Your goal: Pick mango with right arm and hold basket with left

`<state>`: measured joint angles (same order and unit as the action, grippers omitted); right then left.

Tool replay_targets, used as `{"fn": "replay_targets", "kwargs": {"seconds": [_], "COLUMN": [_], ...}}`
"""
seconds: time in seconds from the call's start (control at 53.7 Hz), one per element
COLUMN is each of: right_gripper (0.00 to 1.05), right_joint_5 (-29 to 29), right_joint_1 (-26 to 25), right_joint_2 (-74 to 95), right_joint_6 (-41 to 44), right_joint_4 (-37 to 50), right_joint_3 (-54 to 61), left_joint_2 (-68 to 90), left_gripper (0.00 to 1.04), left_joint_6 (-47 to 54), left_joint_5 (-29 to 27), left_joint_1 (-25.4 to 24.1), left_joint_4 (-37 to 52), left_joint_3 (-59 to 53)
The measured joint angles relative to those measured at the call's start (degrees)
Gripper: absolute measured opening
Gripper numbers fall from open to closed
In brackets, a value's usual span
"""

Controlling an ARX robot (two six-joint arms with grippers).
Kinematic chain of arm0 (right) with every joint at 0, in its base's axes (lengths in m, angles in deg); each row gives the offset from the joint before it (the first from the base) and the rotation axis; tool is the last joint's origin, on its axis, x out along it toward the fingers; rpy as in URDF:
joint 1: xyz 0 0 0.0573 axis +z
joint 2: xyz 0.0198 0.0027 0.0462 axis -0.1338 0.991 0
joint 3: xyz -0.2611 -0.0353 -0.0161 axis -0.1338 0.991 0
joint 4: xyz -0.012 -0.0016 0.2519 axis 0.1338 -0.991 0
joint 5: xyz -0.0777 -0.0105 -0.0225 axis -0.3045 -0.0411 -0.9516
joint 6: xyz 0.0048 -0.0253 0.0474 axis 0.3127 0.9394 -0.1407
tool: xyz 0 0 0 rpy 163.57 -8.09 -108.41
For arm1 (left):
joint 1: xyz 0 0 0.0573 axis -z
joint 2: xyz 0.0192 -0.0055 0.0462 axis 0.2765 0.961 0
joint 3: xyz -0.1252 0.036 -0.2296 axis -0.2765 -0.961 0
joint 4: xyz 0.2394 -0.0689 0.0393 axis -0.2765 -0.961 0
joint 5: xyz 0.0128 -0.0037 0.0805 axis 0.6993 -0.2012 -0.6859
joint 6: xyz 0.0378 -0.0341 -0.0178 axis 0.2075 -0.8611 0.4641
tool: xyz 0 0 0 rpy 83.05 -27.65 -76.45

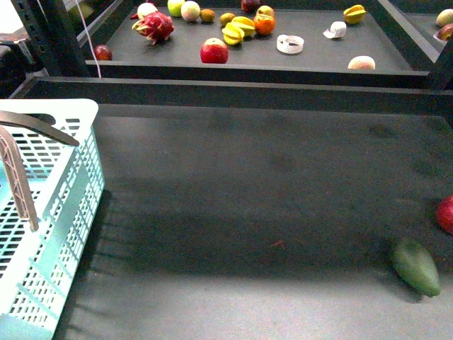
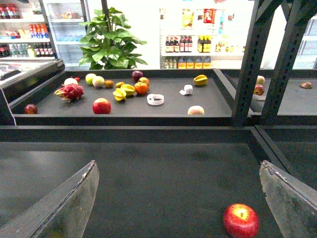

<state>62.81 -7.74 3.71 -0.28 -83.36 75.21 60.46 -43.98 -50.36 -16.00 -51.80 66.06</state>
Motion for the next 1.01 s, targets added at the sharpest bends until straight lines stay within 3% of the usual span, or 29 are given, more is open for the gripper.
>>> {"fn": "replay_targets", "kwargs": {"seconds": [1.006], "right_gripper": [0.97], "right_joint_5": [0.00], "right_joint_1": [0.00], "right_joint_2": [0.00], "right_joint_6": [0.00], "right_joint_4": [0.00], "right_joint_3": [0.00], "left_joint_2": [0.00], "left_gripper": [0.99], "left_joint_6": [0.00], "left_joint_5": [0.00], "left_joint_1": [0.00], "left_joint_4": [0.00], "left_joint_3": [0.00]}}
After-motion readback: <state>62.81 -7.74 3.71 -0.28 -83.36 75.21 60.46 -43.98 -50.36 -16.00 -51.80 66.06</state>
